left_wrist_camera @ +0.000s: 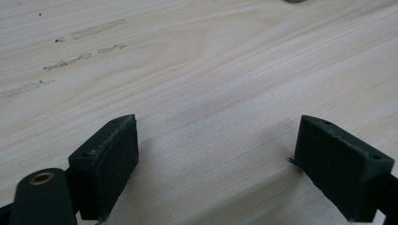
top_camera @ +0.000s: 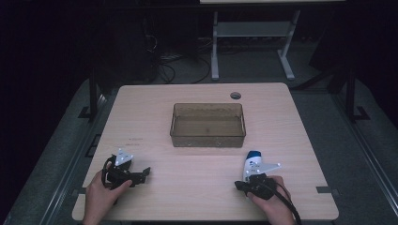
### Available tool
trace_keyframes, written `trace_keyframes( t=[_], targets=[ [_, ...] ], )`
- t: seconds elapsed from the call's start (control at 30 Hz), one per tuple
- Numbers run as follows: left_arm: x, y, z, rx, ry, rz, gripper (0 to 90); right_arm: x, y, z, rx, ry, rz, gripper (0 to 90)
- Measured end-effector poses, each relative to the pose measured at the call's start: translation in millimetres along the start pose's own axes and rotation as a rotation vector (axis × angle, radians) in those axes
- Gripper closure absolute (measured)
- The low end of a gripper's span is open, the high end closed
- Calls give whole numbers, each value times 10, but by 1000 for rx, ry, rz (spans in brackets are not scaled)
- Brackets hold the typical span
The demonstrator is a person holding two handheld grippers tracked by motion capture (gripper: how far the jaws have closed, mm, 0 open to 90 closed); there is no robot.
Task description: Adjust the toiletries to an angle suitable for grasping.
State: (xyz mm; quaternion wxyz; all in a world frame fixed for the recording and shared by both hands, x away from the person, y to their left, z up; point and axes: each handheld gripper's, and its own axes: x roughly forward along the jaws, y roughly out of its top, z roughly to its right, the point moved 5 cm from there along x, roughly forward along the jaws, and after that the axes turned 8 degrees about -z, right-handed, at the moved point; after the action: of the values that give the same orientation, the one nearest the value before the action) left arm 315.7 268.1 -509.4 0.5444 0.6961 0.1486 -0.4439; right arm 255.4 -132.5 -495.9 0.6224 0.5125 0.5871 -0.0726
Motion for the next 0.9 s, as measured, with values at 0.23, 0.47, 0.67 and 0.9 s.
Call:
trace_keyframes(
  t=[0.23,0.47,0.67,0.9],
  targets=[
    [0,0,0,0,0,0,128,-70,-77,47,13,-11,7,900],
    [0,0,0,0,0,0,128,-161,-3,62,6,-14,56,900],
    [0,0,0,0,0,0,128,-295,101,220,29,-54,99,900],
    [0,0,0,0,0,0,128,-377,203,420,50,-91,135,900]
  ],
)
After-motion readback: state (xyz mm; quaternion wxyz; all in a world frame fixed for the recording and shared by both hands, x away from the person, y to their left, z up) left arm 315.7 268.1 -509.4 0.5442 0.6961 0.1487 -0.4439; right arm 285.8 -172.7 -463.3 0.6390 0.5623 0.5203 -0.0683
